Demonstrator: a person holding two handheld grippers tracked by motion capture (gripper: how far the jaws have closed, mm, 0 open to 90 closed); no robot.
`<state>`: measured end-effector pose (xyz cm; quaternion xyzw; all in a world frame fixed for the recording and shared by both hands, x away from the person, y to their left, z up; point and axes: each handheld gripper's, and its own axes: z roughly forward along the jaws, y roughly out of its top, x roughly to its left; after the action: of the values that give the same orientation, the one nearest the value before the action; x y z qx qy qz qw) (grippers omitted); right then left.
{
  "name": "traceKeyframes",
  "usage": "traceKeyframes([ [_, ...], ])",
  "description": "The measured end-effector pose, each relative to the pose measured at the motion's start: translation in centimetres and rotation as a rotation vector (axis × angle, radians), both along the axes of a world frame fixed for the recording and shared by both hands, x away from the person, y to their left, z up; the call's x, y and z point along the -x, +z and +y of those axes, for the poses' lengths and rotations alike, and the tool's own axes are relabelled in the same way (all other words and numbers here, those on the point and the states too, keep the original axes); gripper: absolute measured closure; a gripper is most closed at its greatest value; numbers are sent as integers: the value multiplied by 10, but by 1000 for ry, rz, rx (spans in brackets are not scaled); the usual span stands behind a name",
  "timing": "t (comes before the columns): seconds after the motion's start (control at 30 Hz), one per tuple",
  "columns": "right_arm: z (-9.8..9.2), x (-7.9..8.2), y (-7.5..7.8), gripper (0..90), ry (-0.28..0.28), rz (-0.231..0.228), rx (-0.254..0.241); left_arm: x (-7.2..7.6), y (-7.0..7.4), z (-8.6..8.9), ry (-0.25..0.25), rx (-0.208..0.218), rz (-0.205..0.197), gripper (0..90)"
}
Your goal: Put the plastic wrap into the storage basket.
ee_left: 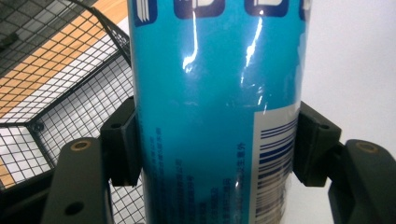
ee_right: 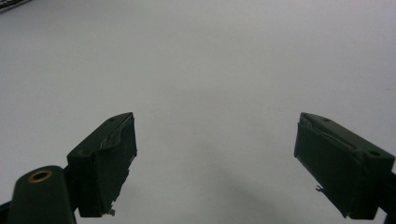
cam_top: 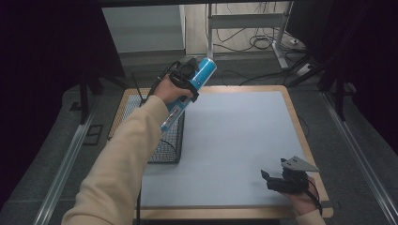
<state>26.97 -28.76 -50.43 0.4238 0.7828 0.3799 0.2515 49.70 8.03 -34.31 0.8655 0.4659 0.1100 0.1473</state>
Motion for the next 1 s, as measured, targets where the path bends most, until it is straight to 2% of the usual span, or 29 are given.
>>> traceKeyframes([
  [0.73,1,0,-1,133,-2,2,4,-3,-12,30,57,-13,14,315],
  [1.0,1,0,-2,133,-1,6,1,-6,-17,43,83,-34,12,315],
])
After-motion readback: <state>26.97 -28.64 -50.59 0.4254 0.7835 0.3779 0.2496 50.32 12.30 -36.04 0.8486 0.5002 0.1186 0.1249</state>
